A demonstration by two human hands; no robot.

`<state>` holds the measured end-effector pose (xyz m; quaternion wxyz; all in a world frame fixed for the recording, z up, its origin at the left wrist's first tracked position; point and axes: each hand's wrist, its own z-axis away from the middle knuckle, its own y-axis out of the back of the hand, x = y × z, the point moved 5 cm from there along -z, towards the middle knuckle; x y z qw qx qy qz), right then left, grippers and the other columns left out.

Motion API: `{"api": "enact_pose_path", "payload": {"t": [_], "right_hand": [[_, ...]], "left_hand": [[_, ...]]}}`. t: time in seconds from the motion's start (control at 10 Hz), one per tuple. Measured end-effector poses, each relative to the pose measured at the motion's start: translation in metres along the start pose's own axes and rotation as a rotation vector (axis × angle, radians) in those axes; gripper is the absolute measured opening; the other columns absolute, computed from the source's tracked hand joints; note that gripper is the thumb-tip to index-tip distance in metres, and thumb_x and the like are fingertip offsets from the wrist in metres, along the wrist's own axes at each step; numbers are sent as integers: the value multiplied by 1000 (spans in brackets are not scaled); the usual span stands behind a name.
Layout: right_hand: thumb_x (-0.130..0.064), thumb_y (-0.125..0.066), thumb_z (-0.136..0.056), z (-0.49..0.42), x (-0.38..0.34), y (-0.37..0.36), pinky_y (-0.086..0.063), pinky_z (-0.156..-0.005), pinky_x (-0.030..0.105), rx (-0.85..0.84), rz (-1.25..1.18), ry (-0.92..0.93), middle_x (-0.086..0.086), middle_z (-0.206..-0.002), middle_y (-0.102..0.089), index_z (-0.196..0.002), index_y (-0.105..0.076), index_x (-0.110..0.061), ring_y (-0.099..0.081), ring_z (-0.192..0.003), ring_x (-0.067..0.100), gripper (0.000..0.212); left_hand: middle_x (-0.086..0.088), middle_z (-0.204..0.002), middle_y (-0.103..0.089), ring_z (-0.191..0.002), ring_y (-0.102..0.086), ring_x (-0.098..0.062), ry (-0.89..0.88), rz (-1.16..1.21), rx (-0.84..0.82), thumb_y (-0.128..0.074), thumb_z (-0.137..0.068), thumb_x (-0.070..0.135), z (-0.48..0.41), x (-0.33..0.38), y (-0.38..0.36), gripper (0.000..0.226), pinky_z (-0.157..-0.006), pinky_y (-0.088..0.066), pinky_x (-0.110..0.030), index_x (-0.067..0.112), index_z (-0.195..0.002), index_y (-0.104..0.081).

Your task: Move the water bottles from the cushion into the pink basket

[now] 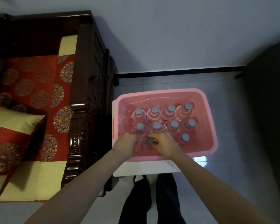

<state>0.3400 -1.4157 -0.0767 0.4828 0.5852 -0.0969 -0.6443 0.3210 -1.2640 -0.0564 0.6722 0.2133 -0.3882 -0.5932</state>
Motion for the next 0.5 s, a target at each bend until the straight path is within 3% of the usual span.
{"api": "enact_pose_path", "payload": {"t": [0.1, 0.3, 0.4, 0.5], "right_hand": [[2, -69, -71, 0, 1, 0, -55, -75, 42, -16, -38, -31, 9, -91, -73, -104, -74, -16, -65, -86, 27, 37], [4, -65, -71, -2, 2, 2, -53, -70, 37, -13, -19, -41, 7, -83, -73, -101, -75, -17, -64, -77, 23, 38], [2, -63, -70, -2, 0, 1, -52, -66, 37, -40, -3, -45, 7, -77, -70, -96, -75, -17, -62, -73, 24, 34], [-6, -58, -70, 2, -9, 9, -52, -61, 42, -61, 40, -55, 7, -69, -61, -81, -67, -11, -57, -67, 27, 15]], "left_hand": [[-18, -90, -66, -89, -64, -38, 25, -62, -61, -45, -77, -8, -9, -2, -12, 24, -68, -43, -36, 8, -79, -64], [-16, -96, -67, -92, -64, -38, -11, -40, -42, -54, -77, 4, -30, -1, -15, 20, -70, -45, -34, 10, -88, -70], [-15, -99, -66, -93, -64, -37, 4, 3, -62, -55, -77, 7, -32, -4, -15, 23, -74, -48, -34, 12, -93, -71], [-14, -101, -68, -95, -64, -34, -22, 84, -79, -58, -81, 13, -24, -7, -12, 22, -74, -44, -30, 9, -98, -70]]}}
